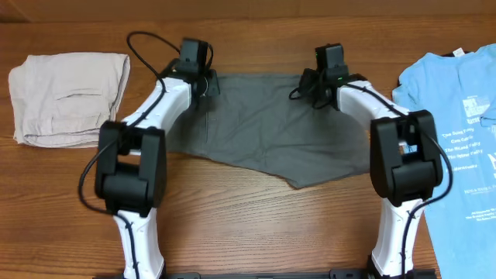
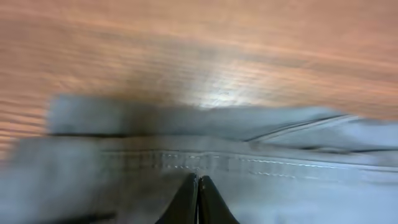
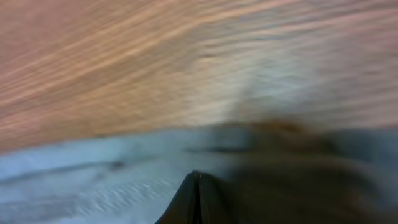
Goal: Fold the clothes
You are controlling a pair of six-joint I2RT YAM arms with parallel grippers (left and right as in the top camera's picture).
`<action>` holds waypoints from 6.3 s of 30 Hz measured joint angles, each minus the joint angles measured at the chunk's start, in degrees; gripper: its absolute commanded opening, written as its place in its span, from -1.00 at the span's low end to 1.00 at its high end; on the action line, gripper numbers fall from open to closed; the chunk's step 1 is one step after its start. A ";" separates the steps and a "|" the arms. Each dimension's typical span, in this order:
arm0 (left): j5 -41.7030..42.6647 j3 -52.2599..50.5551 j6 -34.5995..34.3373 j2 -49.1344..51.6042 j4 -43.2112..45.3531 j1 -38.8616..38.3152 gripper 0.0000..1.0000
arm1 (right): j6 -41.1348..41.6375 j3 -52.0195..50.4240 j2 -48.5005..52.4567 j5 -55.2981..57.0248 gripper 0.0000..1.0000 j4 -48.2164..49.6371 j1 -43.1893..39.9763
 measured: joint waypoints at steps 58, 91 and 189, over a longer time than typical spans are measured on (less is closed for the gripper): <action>8.24 -1.14 -1.60 -9.27 -25.90 -17.00 -0.91 | -3.15 -18.10 -22.53 -12.61 -0.92 -40.24 -3.19; 9.51 6.16 -2.16 -5.42 -35.21 -15.80 -0.65 | 2.67 -27.12 -22.69 -8.94 -0.69 -33.35 -21.77; 5.27 -0.46 7.06 0.26 -29.27 5.14 0.69 | 2.71 -29.07 -24.24 -10.49 -0.35 -30.01 -21.79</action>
